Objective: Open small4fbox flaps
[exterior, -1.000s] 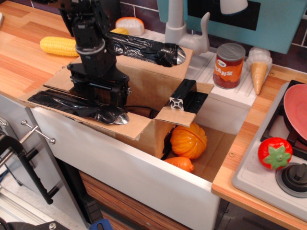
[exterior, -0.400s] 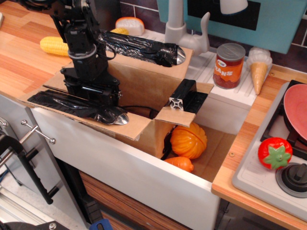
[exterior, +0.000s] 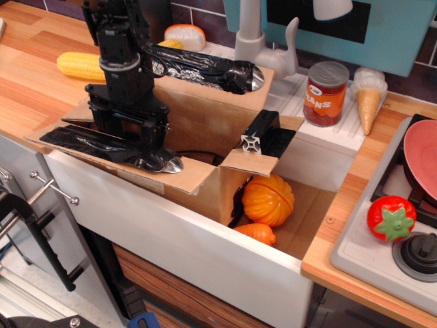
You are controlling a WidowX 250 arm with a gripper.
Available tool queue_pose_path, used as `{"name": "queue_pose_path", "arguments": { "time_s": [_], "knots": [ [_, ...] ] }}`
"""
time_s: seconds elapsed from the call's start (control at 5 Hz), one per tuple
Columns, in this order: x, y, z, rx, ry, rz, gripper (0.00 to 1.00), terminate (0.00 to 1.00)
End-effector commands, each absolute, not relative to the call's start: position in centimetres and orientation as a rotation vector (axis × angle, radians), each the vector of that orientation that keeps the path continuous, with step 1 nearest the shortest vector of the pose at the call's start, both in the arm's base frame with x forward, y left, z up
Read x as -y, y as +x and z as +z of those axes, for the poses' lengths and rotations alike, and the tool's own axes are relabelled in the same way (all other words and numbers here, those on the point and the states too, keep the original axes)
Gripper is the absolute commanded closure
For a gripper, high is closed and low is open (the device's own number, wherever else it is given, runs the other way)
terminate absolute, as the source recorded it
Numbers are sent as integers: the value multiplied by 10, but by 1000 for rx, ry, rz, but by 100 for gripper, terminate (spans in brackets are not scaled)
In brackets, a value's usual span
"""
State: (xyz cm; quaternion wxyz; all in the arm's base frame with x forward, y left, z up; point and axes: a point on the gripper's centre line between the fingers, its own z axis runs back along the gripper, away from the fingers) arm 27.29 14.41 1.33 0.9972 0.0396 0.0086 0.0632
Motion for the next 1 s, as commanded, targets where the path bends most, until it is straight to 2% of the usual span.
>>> {"name": "queue_pose_path", "arguments": {
  "time_s": [0.0, 0.4, 0.8],
  "knots": [
    [-173, 285, 40, 14, 160, 105, 0, 0],
    [-181, 282, 56, -13, 221, 106, 0, 0],
    [-180, 290, 76, -61, 285, 100, 0, 0]
  ]
}}
